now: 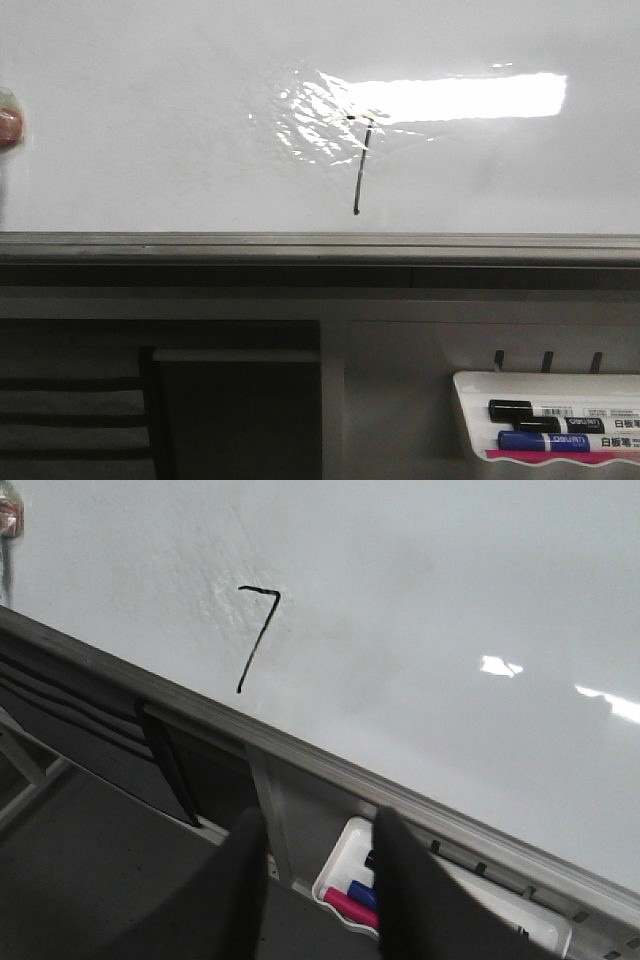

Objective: Write number 7 on whiteboard

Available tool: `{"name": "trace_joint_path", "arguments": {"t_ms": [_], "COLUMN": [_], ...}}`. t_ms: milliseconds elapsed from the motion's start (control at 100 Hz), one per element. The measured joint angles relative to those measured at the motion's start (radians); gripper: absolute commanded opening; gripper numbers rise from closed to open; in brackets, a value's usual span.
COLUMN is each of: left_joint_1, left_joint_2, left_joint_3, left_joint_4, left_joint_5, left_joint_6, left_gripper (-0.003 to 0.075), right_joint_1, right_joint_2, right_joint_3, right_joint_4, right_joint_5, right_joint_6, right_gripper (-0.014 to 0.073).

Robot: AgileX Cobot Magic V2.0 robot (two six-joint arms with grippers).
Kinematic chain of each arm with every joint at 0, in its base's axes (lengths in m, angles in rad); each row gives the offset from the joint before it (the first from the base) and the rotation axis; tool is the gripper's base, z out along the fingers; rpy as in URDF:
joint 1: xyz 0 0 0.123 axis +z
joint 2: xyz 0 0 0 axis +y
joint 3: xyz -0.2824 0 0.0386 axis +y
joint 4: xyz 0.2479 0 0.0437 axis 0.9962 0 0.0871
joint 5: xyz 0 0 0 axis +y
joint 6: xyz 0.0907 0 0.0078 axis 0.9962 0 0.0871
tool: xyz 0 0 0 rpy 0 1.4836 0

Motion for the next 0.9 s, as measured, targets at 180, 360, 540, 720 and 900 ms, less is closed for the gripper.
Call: {"name": "trace_joint_path", "arguments": {"t_ms": [180, 360, 540, 720, 900], "left_joint_1": [0.0, 0.0, 0.0, 0.0, 0.0], "left_joint_2": [-0.002, -0.002, -0.002, -0.002, -0.009], "left_joint_3": [0.016, 0.016, 0.016, 0.016, 0.026], "left_joint_4": [0.0, 0.0, 0.0, 0.0, 0.0], "left_joint_5": [-0.042, -0.065, -0.065, -0.065, -0.077], "left_joint_6": [0.0, 0.0, 0.0, 0.0, 0.0], "left_gripper": [-0.002, -0.002, -0.002, -0.002, -0.002], "right_joint_1": [0.0, 0.0, 0.0, 0.0, 0.0], "right_joint_2": [0.0, 0.0, 0.0, 0.0, 0.0], "right_joint_3": [0.013, 0.013, 0.013, 0.013, 0.013], "right_joint_4": [-0.022, -0.047, -0.049, -0.049, -0.049], "right_joint_5": [-0.016, -0.02, -0.02, -0.02, -0.02], "right_joint_6": [0.0, 0.0, 0.0, 0.0, 0.0], "right_gripper": [-0.0071, -0.0071, -0.0071, -0.0071, -0.0071]}}
